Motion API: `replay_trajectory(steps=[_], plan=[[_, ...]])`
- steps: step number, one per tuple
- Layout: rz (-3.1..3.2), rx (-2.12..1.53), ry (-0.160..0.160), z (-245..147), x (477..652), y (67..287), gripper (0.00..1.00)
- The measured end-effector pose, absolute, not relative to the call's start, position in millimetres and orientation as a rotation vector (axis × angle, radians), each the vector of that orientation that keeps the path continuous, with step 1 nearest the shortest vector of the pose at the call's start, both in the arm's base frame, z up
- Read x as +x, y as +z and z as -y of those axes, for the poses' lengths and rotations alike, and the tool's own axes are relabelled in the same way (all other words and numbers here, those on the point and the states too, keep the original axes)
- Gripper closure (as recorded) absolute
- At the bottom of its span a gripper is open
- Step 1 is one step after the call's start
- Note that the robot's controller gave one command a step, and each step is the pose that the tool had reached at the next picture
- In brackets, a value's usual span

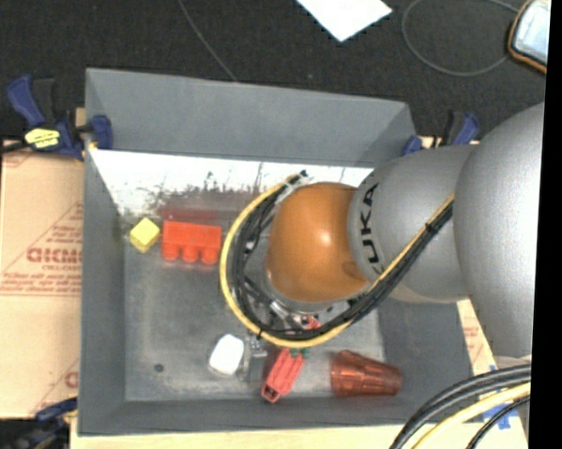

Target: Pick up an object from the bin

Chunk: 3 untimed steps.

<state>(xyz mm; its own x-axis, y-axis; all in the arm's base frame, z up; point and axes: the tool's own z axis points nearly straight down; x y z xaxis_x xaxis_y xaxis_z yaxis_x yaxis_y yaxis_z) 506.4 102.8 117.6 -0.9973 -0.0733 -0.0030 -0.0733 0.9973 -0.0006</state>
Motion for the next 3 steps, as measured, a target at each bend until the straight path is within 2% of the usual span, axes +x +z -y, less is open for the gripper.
replay_trajectory(steps=[1,2,3], plan=[[-2.919,-1.145,-0.005,-105.7,505.9,87.0,0.0],[-3.127,-0.312,-0.002,-104.0,507.2,74.2,1.0],[-3.14,-0.174,0.0,-104.7,507.4,71.7,1.0]])
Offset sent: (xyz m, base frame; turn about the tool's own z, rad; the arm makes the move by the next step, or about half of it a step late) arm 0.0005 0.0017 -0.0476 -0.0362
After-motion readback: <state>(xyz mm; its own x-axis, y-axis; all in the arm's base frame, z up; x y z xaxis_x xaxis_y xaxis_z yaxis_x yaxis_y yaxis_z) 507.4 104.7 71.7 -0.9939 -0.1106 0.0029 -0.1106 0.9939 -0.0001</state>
